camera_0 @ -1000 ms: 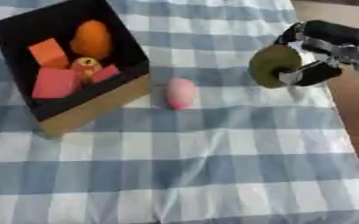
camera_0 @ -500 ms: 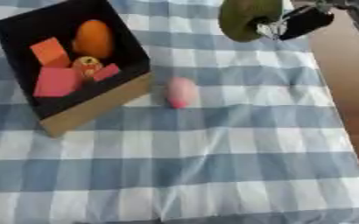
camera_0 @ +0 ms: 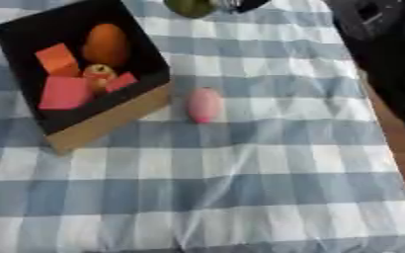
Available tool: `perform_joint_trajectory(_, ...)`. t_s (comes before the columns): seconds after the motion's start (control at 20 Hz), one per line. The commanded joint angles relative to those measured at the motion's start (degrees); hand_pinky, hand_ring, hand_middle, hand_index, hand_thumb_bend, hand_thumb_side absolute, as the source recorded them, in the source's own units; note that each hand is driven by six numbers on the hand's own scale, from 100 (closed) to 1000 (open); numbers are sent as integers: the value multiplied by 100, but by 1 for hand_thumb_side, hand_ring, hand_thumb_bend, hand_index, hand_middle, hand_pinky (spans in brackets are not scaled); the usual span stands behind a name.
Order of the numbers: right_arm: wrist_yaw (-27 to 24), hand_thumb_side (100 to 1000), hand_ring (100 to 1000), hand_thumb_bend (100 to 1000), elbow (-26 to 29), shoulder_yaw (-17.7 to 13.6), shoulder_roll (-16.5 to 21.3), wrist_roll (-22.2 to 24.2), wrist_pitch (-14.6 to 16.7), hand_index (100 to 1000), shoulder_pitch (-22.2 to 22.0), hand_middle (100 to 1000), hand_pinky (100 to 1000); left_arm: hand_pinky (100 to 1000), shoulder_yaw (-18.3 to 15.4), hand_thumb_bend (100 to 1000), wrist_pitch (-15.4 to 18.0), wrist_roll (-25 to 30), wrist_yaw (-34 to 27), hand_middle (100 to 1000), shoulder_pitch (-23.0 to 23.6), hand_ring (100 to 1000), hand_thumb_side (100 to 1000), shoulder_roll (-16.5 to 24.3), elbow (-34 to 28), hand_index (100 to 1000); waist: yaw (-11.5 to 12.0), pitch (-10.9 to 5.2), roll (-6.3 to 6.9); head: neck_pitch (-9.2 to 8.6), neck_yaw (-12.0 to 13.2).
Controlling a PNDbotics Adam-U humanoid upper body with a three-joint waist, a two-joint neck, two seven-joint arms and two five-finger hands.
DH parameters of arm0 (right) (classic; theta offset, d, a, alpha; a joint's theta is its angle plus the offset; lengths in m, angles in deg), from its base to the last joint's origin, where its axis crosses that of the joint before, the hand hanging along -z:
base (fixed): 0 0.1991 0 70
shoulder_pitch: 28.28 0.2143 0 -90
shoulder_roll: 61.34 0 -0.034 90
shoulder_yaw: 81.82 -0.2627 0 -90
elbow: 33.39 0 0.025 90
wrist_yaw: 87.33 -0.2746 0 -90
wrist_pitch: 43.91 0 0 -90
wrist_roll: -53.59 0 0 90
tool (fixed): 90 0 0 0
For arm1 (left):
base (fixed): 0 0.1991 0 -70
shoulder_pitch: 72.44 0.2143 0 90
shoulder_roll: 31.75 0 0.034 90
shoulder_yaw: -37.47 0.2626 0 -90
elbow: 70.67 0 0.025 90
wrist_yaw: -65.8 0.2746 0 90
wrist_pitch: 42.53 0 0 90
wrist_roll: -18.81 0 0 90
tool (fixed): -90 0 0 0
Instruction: Pick up objects on the table and place them in the box.
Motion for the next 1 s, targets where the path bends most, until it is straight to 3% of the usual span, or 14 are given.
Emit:
perform_joint_trajectory(0.05,415,210,731,100,-429,-40,-422,-203,153,692,309,459,820,744,30,562,56,42,-55,747,-143,887,614,-10,-98,792,41,-124,54,-43,-110)
perform_joint_trajectory(0.4,1102,176,740,100,-1344,-170,-1241,-706,322,695,706,455,827,746,130,566,178,161,-143,745,-368,883,611,-133,-98,793,274,-39,16,-129,-391)
perform_joint_trajectory(0.7,1601,185,752,100,-1985,-214,-1593,-996,382,709,680,474,828,746,159,568,230,227,-202,744,-479,883,609,-190,-98,793,377,5,-19,-182,-449)
perform_joint_trajectory(0.8,1662,170,764,100,-2150,-181,-1656,-1052,446,751,627,528,832,745,161,565,231,236,-210,744,-481,883,609,-190,-98,793,385,14,-22,-188,-449)
perform_joint_trajectory(0.9,1671,141,821,158,-2249,-141,-1683,-1000,514,876,579,671,860,745,158,563,218,237,-215,745,-477,884,611,-189,-98,793,386,22,-19,-185,-433)
perform_joint_trajectory(1.0,1692,100,878,140,-2253,-145,-1679,-861,609,940,560,768,909,745,156,563,204,238,-216,745,-470,885,612,-185,-98,793,381,24,-16,-173,-419)
